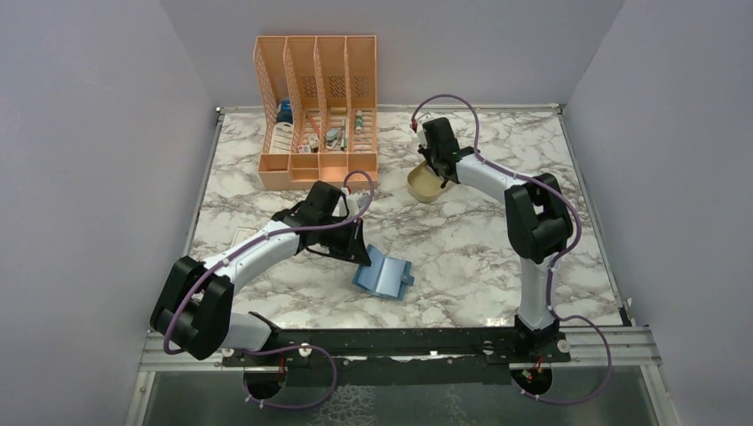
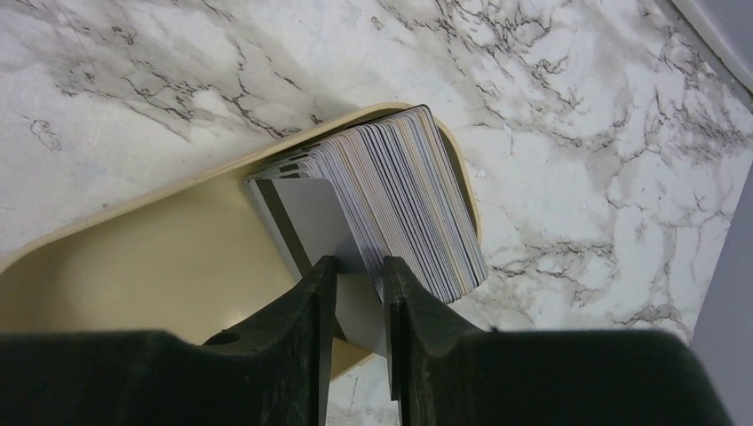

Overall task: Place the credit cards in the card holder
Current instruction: Pick up the credit card from the storage box.

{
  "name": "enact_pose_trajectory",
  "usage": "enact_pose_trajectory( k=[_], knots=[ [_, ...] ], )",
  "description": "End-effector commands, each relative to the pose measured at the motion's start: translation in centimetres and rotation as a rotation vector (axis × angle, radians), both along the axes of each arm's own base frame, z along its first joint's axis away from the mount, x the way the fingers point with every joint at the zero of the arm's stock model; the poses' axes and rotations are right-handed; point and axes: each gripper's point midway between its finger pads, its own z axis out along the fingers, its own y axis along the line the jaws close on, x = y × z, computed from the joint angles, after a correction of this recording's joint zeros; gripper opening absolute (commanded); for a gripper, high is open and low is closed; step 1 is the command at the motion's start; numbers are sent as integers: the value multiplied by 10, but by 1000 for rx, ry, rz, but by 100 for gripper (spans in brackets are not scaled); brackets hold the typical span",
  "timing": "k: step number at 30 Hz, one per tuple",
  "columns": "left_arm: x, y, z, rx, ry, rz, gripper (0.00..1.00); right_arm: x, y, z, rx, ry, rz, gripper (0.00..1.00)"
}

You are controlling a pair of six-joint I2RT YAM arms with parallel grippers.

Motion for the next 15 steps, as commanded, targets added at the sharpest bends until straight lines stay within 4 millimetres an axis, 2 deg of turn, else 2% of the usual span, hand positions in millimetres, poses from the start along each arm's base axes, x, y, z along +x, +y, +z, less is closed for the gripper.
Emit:
enact_pose_trajectory(
  k=[1, 8, 15],
  knots=[
    [-5, 0, 5, -28, 5, -14, 0, 11, -6, 39, 12, -92, -31, 24],
    [-5, 1, 8, -30, -6, -11, 0, 10, -5, 46, 16, -88, -22, 21],
    [-5, 0, 8, -32, -4, -12, 0, -1, 4, 49, 63, -69, 19, 19]
  ],
)
